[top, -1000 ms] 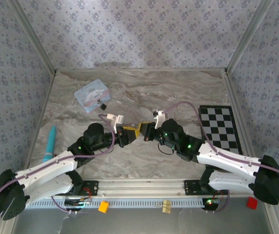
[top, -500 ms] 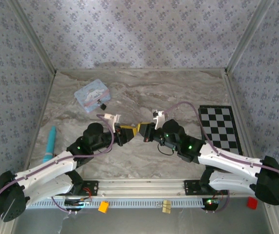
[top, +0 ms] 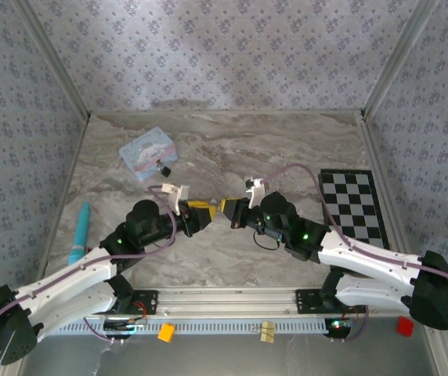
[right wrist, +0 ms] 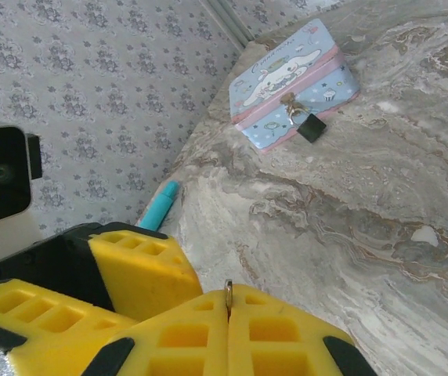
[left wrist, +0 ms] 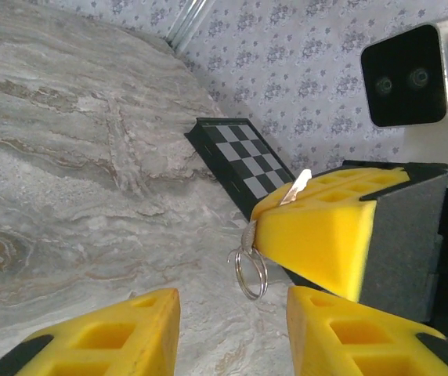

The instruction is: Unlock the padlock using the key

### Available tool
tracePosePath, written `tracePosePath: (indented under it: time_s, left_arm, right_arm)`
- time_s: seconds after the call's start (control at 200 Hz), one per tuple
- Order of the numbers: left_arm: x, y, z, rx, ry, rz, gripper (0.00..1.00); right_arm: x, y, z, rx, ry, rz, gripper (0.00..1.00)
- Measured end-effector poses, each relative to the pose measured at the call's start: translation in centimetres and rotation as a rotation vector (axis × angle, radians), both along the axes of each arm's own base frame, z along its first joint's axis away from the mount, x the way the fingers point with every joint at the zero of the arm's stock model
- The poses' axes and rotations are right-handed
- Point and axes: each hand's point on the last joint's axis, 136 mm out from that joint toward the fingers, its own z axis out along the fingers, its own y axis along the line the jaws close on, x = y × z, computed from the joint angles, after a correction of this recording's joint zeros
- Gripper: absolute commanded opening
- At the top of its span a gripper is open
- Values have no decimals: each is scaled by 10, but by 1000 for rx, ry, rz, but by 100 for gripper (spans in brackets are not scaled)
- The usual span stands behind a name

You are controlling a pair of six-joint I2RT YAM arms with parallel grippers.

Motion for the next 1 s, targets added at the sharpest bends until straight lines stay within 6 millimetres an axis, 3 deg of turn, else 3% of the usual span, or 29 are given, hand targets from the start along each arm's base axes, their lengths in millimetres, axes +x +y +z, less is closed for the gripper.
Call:
tracePosePath:
  time_s: [0.4, 0.57, 0.999]
  left_arm:
    - [-4, -8, -22, 86, 1, -48, 44]
    - [-9, -13, -22, 81, 0, -80, 45]
    - [-5, -12, -18, 70, -14, -53, 29]
  right_arm:
    - [-1, 6, 8, 16, 6, 9, 0]
    - [-4, 10, 4, 8, 10, 19, 0]
    - [-10, 18, 3, -4, 7, 29, 0]
